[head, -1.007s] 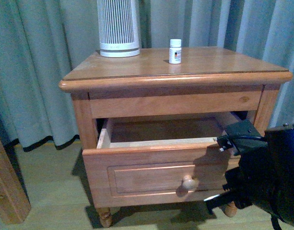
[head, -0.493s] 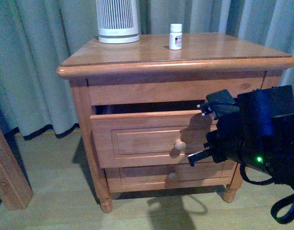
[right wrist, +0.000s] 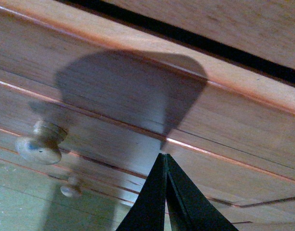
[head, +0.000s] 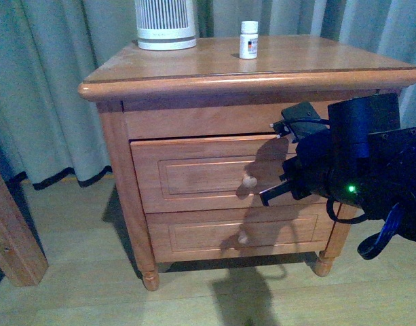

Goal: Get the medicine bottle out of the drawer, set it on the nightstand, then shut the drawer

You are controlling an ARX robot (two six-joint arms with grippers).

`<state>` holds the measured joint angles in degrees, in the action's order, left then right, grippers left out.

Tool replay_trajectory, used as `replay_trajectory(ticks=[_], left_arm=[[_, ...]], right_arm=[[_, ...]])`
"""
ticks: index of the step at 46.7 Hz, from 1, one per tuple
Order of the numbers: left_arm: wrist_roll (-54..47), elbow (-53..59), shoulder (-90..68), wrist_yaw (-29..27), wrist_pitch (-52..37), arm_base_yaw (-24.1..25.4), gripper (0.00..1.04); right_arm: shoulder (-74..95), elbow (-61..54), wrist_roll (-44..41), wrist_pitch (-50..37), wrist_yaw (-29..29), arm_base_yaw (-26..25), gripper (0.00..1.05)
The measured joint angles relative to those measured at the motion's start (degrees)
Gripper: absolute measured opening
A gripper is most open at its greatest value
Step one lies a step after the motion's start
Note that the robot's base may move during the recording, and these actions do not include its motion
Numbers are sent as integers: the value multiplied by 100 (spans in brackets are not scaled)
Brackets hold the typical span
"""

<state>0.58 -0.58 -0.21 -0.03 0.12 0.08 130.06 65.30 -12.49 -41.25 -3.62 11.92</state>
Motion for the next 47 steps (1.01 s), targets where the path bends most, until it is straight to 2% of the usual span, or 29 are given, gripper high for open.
replay_trajectory(ticks=[25, 47], left_arm=[[0, 0, 0, 0, 0, 0, 98], [0, 0, 0, 0, 0, 0, 98]], right_arm=[[420, 411, -656, 59, 350, -17, 3], [461, 468, -691, 107, 487, -92, 3]])
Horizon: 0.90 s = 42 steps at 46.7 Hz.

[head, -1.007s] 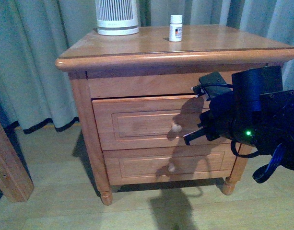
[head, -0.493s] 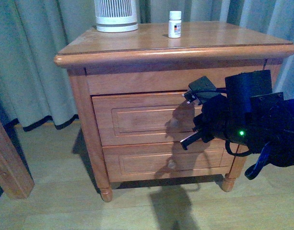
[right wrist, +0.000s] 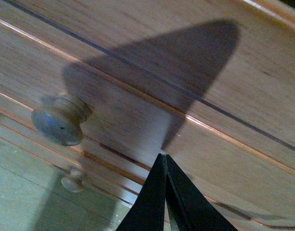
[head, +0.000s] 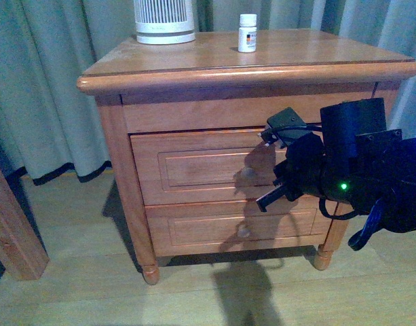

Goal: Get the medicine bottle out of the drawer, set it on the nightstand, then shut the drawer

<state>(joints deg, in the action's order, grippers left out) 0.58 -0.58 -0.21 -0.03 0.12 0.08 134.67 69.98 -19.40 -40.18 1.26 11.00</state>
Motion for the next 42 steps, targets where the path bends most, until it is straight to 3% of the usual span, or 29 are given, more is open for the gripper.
replay_trajectory(ticks=[26, 36, 42], left_arm=[[-2, 0, 0, 0, 0, 0, 98], [0, 0, 0, 0, 0, 0, 98], [0, 0, 0, 0, 0, 0, 98]], right_arm=[[-1303, -1268, 863, 210, -79, -267, 3], [-2343, -1799, 1322, 667, -15, -319, 3], [-3383, -1912, 1742, 1392, -15, -494, 3]])
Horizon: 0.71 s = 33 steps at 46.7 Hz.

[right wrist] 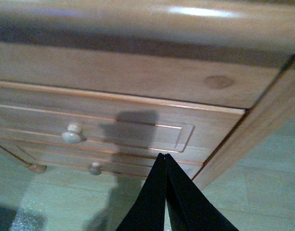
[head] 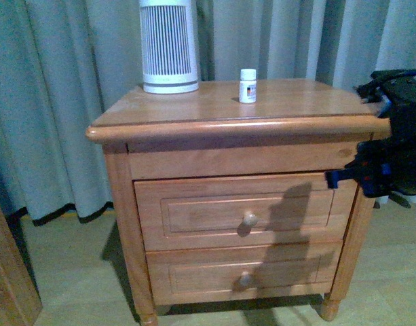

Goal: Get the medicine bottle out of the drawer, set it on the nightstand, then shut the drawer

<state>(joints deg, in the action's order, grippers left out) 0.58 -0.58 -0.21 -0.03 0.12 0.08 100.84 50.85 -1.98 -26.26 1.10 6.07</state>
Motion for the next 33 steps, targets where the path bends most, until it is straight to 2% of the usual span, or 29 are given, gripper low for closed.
replay_trajectory(ticks=[6, 10, 20, 28, 31, 33], left_arm=[[-2, 0, 0, 0, 0, 0, 98], [-2, 0, 0, 0, 0, 0, 98], [0, 0, 0, 0, 0, 0, 98], [0, 0, 0, 2, 0, 0, 98], [0, 0, 0, 0, 0, 0, 98], [0, 0, 0, 0, 0, 0, 98]], right_arm=[[-981, 74, 435, 817, 42, -232, 6], [-1628, 164, 713, 1263, 77, -330, 24], [-3292, -31, 1178, 1740, 129, -321, 70], [-4240, -463, 1285, 1915, 4, -166, 99], [-4411, -861, 835, 1202, -476, -129, 87], [-4590, -1309, 579, 826, -518, -146, 77]])
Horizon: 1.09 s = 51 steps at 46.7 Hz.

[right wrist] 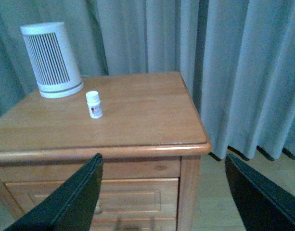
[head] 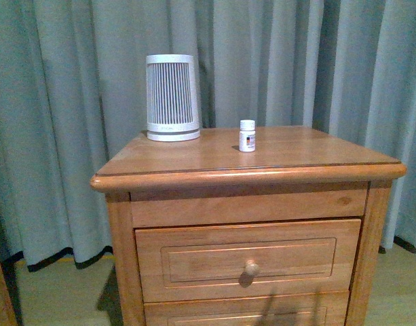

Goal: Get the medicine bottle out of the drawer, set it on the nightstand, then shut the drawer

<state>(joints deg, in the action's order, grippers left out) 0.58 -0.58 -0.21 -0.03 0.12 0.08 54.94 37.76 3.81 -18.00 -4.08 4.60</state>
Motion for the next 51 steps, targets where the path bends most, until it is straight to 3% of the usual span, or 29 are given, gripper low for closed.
replay_trajectory(ticks=[14, 16, 20, 35, 43, 51], left_arm=[[0, 0, 0, 0, 0, 0, 98], [-2, 0, 0, 2, 0, 0, 98], [-9, 0, 0, 0, 0, 0, 79], [-4, 0, 0, 2, 0, 0, 3], [-9, 0, 0, 2, 0, 0, 5], [-9, 0, 0, 0, 0, 0, 37]], right_arm=[[-800, -1567, -317, -660, 372, -431, 31], [-968, -1819, -326, -732, 387, -448, 20], [-1241, -2205, -352, -820, 413, -448, 2], [-2308, -3134, -361, -704, 413, -448, 3], [-2789, -3355, -361, -448, 413, -448, 3], [-3176, -3480, -361, -197, 413, -448, 3]])
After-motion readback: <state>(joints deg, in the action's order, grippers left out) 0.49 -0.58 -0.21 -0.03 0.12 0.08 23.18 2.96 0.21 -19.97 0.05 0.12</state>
